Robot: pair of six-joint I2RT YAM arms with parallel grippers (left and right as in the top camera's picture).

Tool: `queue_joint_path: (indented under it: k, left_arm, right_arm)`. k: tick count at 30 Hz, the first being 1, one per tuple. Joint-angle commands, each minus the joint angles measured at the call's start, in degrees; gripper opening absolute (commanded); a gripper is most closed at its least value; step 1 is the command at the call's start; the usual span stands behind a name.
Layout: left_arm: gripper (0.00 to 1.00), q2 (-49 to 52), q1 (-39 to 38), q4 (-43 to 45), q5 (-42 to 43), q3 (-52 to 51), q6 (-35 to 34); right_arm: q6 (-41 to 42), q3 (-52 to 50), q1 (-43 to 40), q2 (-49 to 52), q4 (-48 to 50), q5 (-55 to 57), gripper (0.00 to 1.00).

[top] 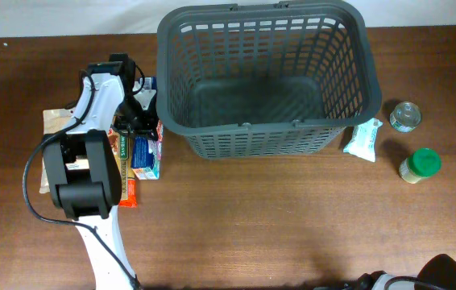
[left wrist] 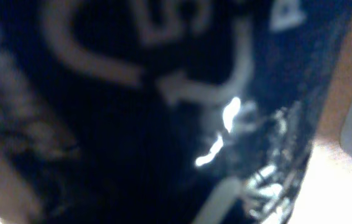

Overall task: Pack container
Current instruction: 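Grasp the blue box with the left gripper, then carry the blue box into the basket and release it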

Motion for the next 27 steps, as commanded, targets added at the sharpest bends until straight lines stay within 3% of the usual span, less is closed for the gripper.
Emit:
queue_joint_path:
  k: [1,3,10,13,19,25,27]
  left_arm:
    - [0.06,0.9,0.6,-2.4,0.7,3.0,-0.3]
    - [0.02,-0.3,1.4,-4.8,0.6,7.3,-0.3]
    - [0.02,-5.9,5.1,-9.5,0.2,28.6,-3.7]
    - [0.02,-8.5,6.1,-8.6,0.3,36.9,-1.6]
    - [0.02,-13.2,2.3,-7.9,6.5,50.3,14.5]
    - [0.02,-18.5,-10.1,-7.9,6.3,53.7,40.3]
    - [0.02,-18.8,-15.0,-7.9,6.3,53.7,45.6]
  right_arm:
    - [0.6,0.2,-0.2,0.2,-0.1,-0.7,0.99]
    - [0.6,0.2,-0.2,0.2,-0.1,-0.7,0.99]
    - [0.6,0.2,-0.2,0.2,-0.1,-0.7,0.99]
    - [0.6,0.2,-0.2,0.2,-0.1,-0.7,0.99]
    - [0.6,0.2,-0.2,0.2,-0.1,-0.7,0.99]
    - [0.6,0.2,-0.2,0.2,-0.1,-0.7,0.99]
    - [0.6,0.2,-0.2,0.2,-0.1,-0.7,0.99]
